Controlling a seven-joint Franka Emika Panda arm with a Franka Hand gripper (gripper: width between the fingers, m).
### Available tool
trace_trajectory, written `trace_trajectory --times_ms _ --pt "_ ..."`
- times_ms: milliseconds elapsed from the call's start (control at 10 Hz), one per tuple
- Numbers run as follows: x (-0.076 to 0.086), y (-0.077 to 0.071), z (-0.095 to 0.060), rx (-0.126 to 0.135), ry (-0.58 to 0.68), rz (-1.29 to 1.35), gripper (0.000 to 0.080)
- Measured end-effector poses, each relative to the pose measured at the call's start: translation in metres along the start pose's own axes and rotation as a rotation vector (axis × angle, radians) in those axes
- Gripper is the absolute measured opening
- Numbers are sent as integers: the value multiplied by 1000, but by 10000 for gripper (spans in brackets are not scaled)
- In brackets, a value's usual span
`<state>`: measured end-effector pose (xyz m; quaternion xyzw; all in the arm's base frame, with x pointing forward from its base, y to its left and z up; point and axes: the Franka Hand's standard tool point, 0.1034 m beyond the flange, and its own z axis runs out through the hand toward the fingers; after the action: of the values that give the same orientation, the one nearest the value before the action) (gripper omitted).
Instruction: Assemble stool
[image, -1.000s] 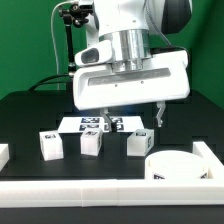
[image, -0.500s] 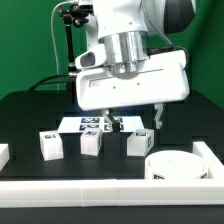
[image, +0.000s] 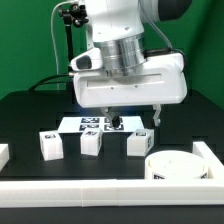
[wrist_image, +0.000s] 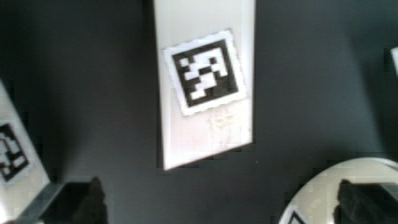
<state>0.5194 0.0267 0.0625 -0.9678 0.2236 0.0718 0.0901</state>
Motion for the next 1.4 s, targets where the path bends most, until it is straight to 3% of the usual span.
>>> trace_trajectory --times_ms 100,300,500,800,1200,1300,1400 --pt "1 2 1 14 -29 -19 648" --pt "-5 5 2 10 -192 -6 648" --pt "-3 5 5 9 -221 -2 648" --pt "-13 12 28 -15 -319 63 648" --pt "-12 8 22 -12 -328 52 648" --pt "-21 11 22 -18 -415 51 648" --pt "-12 10 23 -17 -459 51 648"
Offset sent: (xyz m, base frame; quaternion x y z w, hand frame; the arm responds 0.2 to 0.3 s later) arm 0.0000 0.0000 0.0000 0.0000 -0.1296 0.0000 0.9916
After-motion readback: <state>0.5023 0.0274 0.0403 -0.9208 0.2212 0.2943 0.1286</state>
